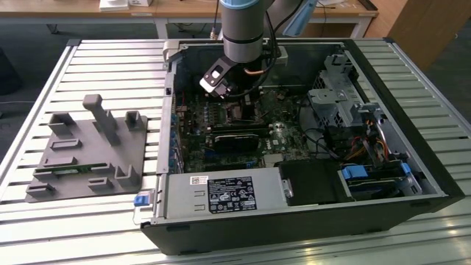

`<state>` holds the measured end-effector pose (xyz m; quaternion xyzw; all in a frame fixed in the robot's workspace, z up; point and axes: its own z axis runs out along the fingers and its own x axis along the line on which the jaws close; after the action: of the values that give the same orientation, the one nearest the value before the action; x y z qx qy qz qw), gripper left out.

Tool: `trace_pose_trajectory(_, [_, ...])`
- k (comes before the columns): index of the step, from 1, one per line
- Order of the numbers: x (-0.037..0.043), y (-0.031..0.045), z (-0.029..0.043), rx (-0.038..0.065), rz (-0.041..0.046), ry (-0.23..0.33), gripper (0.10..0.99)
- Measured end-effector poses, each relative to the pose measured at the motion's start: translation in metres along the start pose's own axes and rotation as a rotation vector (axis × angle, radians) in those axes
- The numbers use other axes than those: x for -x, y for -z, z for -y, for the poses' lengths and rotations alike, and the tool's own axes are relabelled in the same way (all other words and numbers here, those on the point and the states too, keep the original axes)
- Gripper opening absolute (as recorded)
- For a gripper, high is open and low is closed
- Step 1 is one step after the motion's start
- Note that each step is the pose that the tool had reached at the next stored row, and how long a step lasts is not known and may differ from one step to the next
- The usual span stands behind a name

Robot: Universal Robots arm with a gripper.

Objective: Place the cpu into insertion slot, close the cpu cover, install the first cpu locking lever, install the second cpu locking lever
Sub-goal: 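Place the cpu into insertion slot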

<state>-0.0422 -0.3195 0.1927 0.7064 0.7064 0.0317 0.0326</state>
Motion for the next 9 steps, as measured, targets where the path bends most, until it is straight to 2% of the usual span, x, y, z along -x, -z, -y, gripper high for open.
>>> trace_pose_trajectory(4, [-0.0001, -0.0004, -0.0001, 0.001, -0.0008, 0.000, 0.549])
trace_pose_trajectory(5, [-0.0001, -0.0003, 0.0000, 0.000, -0.0006, 0.000, 0.612])
trace_pose_trajectory(9, [0.0000, -0.0002, 0.0000, 0.000, 0.0000, 0.000, 0.612])
